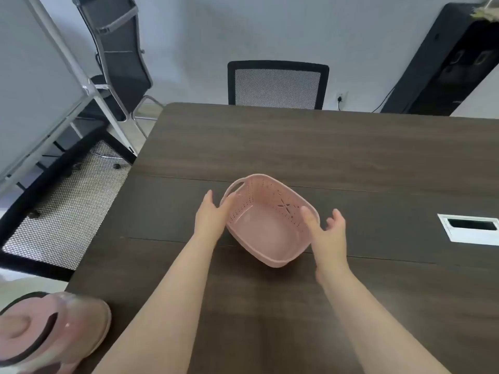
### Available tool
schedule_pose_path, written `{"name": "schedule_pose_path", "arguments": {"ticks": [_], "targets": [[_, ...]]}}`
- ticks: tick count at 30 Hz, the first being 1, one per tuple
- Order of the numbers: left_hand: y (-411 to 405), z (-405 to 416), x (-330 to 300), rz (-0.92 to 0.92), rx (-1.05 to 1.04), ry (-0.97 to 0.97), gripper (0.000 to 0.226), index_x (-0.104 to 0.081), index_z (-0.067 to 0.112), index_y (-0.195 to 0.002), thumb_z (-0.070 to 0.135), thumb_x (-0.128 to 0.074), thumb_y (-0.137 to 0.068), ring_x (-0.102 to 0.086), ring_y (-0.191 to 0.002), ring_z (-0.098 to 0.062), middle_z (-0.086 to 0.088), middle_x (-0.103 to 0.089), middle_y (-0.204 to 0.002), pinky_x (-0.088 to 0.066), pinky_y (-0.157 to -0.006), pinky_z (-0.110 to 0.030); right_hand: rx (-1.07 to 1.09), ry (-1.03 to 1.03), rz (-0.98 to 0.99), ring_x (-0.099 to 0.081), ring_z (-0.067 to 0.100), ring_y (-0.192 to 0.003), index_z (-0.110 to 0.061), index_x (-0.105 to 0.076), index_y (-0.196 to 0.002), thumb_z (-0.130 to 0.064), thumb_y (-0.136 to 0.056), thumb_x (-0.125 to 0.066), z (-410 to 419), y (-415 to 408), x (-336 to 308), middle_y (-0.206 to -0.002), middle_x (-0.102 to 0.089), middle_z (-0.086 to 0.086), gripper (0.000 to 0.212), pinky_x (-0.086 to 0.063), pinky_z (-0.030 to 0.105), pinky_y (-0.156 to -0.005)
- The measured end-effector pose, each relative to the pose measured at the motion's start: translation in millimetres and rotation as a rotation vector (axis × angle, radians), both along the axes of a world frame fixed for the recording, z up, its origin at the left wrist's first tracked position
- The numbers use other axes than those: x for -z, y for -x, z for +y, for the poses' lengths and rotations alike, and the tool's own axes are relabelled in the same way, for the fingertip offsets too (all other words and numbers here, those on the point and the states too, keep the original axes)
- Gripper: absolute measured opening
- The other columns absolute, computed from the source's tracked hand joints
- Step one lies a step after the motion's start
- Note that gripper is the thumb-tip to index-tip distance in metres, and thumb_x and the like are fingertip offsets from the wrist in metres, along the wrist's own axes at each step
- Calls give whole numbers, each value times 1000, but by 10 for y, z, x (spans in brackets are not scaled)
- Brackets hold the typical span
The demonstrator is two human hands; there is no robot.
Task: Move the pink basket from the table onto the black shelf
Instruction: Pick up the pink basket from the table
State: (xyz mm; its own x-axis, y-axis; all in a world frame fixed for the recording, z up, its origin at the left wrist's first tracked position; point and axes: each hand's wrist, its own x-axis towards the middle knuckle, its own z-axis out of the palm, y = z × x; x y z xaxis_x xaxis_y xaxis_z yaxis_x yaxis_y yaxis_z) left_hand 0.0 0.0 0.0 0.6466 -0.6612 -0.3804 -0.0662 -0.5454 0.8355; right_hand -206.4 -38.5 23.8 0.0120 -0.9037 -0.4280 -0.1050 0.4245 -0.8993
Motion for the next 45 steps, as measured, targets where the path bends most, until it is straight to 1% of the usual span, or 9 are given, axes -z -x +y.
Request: {"name": "schedule_pose_path", "arguments": {"ticks": [4, 7, 11, 16, 22, 25, 30, 36, 45], "targets": [[3, 31, 68, 22, -1, -6, 83, -29, 14, -155, 55, -56, -88, -41, -141, -24, -4, -42, -155, -34, -112, -39, -9, -118, -88, -47, 19, -140, -18, -36, -156, -42, -87, -74, 54, -52, 130, -152, -49, -3, 82, -38, 31, -104], [69, 64, 71, -16, 30, 4, 58, -57, 20, -129, 57, -57, -84, -59, -120, -23, 2, -65, -125, -48, -99, -40, 6, -103, -100, -63, 18, -121, -19, -59, -135, -37, -86, -76, 89, -117, 238, -131, -69, -3, 55, -46, 28, -90], [123, 108, 109, 23, -42, 3, 61, -59, 20, -130, 58, -58, -83, -61, -114, -20, 3, -67, -122, -50, -94, -38, 72, -51, -119, -62, 17, -119, -20, -58, -138, -29, -89, -74, 97, -124, 325, -129, -68, -4, 51, -45, 29, -94], [219, 118, 165, 226, -105, 7, 27, -67, 23, -97, 48, -61, -88, -65, -104, -24, -3, -71, -107, -49, -81, -33, 75, -84, -137, -60, 20, -121, -23, -59, -136, -29, -95, -66, 90, -76, 433, -128, -67, -4, 42, -44, 32, -96], [305, 122, 191, 440, -156, -9, 59, -53, 23, -140, 57, -50, -92, -53, -126, -25, -1, -60, -134, -37, -99, -36, 63, -128, -170, -60, 22, -124, -29, -58, -129, -43, -102, -49, -26, -90, 502, -131, -66, -3, 31, -46, 40, -107], [304, 147, 154, 477, -139, 1, 62, -51, 29, -140, 61, -52, -88, -52, -127, -23, 3, -61, -134, -34, -103, -39, 7, -108, -162, -59, 21, -127, -27, -57, -139, -47, -102, -46, -91, -61, 466, -134, -65, -3, 43, -45, 40, -107], [283, 190, -24, 578, -42, 74, 60, -52, 35, -136, 58, -63, -81, -60, -119, -26, 3, -66, -129, -44, -102, -57, -140, -84, -260, -62, 24, -125, -28, -63, -136, -22, -94, -64, -261, 111, 314, -132, -70, -2, 42, -48, 44, -106], [429, 154, -351, 574, -22, 137, 39, -54, 35, -131, 46, -55, -94, -65, -111, -24, 3, -69, -122, -51, -95, -55, -193, 27, -338, -57, 19, -132, -32, -59, -141, -37, -94, -61, -316, 272, 26, -140, -66, -7, 47, -43, 43, -112], [1014, -5, -898, 463, 75, 159, 39, -53, 36, -132, 46, -54, -94, -66, -107, -24, 2, -67, -122, -59, -82, -44, -20, 95, -361, -60, 17, -129, -32, -55, -145, -39, -102, -49, -177, 871, -405, -139, -66, -7, 44, -46, 44, -110]]}}
